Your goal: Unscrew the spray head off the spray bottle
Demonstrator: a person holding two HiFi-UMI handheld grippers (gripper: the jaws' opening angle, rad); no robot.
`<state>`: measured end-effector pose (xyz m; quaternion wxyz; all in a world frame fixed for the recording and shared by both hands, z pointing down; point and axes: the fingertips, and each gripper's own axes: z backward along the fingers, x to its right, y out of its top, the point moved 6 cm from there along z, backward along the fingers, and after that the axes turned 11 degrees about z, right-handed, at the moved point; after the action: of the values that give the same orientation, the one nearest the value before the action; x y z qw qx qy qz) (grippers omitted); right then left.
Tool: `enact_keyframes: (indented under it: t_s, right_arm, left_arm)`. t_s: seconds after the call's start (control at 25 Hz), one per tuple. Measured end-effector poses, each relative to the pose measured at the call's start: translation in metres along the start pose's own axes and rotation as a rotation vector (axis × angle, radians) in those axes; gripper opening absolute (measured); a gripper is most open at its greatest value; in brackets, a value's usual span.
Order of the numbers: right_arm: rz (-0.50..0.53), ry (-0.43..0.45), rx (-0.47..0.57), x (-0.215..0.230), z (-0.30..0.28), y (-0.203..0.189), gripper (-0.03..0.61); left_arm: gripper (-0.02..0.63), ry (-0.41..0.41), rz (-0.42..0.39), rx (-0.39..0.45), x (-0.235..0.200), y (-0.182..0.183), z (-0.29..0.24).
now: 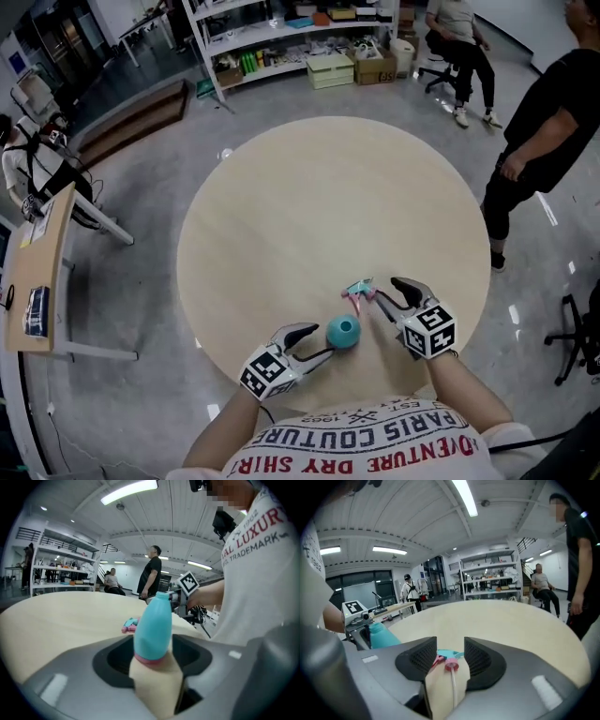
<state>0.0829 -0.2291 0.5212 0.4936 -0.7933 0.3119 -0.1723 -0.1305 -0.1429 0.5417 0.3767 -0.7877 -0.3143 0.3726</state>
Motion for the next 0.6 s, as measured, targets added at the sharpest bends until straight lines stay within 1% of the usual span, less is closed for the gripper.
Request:
enact_keyframes:
  t_s: [0.04,0.08,0.12,0.16,0.24,0.32,0.4,0.48,0.6]
  right_arm:
    - [0.013,-0.003,0.038,-0.010,0.018,0.008,0.155]
    - [0.021,-0.007,0.083,-0.017,0.039,0.017,0.087]
    - [0.022,-0.008,0.132,-0.022,0.060,0.025,0.016]
    - [0.016,0.003,0.179,-0.027,0.080,0.032,0.000]
    - [-0.001,0.066,0.246,-0.046,0.112,0.040,0.000]
    - [0.001,0.148,0.255,-0.076,0.134,0.039,0.000]
    - [0.013,0.236,0.238,-0.108,0.147,0.035,0.000]
    - [0.017,0.299,0.225,-0.134,0.155,0.032,0.000]
    - [0.005,0.329,0.214,-0.165,0.174,0.022,0.001]
  left_arm:
    - [0.192,0.017,0.009,0.022,0.009,-0.002,0.019]
    - [0.080,0.023,0.020,0.051,0.019,0.000,0.033]
    - [0.003,0.009,0.035,0.083,0.028,0.006,0.041]
    - [0.002,-0.023,0.058,0.114,0.036,0.013,0.044]
    - [0.002,-0.097,0.110,0.164,0.053,0.026,0.044]
    - [0.002,-0.140,0.132,0.189,0.075,0.032,0.047]
    - [0.002,-0.156,0.114,0.189,0.098,0.033,0.055]
    - [0.002,-0.154,0.083,0.178,0.116,0.031,0.065]
    - [0.002,-0.140,0.059,0.151,0.146,0.018,0.076]
